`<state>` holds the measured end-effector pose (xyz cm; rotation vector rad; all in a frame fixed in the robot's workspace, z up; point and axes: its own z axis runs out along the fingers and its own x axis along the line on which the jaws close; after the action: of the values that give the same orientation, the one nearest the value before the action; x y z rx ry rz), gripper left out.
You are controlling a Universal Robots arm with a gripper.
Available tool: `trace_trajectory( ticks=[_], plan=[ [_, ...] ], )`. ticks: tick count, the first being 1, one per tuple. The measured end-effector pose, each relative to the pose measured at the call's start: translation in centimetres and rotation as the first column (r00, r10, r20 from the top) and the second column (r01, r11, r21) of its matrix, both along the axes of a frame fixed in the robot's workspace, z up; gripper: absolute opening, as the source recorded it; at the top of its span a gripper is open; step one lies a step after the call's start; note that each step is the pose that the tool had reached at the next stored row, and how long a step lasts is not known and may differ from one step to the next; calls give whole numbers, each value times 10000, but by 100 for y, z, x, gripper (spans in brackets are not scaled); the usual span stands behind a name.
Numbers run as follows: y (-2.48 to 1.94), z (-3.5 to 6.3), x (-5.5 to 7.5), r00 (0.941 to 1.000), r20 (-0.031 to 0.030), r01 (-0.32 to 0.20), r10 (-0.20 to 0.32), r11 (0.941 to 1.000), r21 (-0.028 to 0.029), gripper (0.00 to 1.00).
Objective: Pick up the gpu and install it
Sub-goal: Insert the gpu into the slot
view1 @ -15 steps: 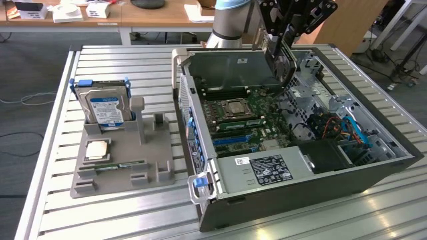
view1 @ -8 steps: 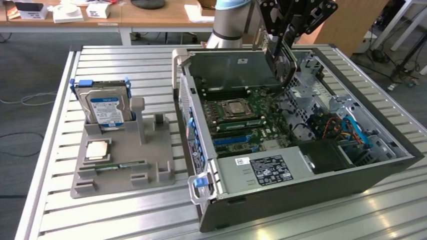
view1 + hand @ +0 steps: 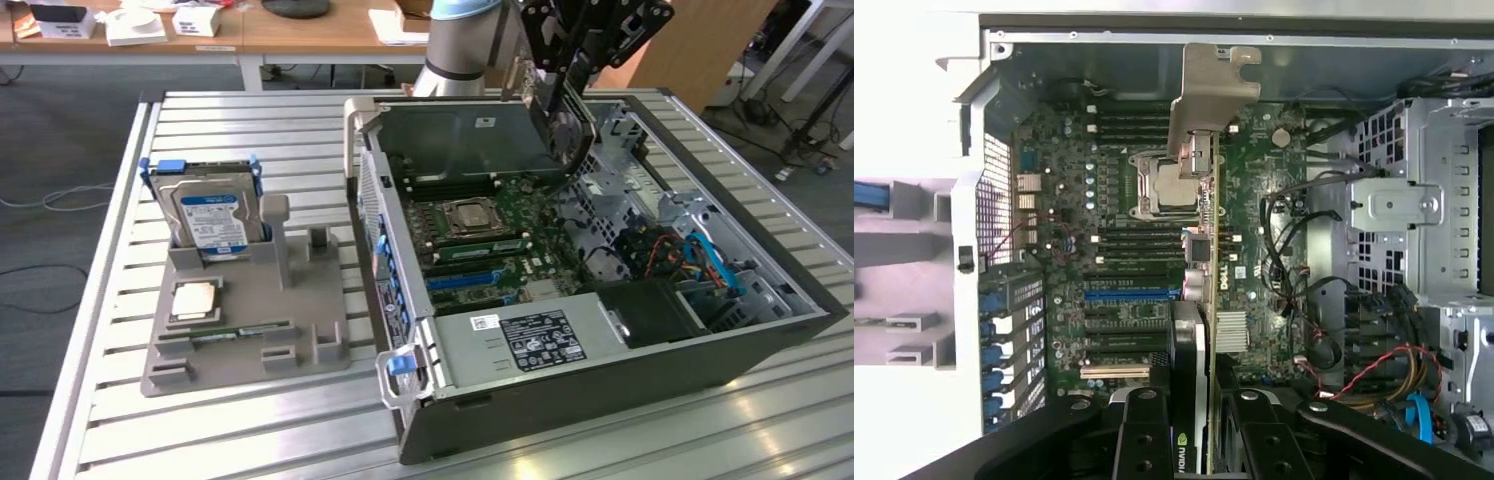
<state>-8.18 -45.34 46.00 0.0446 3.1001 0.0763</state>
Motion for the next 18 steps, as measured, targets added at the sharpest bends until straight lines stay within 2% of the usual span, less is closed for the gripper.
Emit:
trace_trajectory(
  ticks=[5,9,14,18],
  plan=[
    [0,-3,0,9960,0,-893,893,9960,0,27],
    [0,-6,0,9870,0,-1607,1607,9870,-1,27],
    [0,-12,0,9682,0,-2503,2503,9682,0,27],
    [0,-16,0,9473,0,-3204,3204,9473,0,27]
  ],
)
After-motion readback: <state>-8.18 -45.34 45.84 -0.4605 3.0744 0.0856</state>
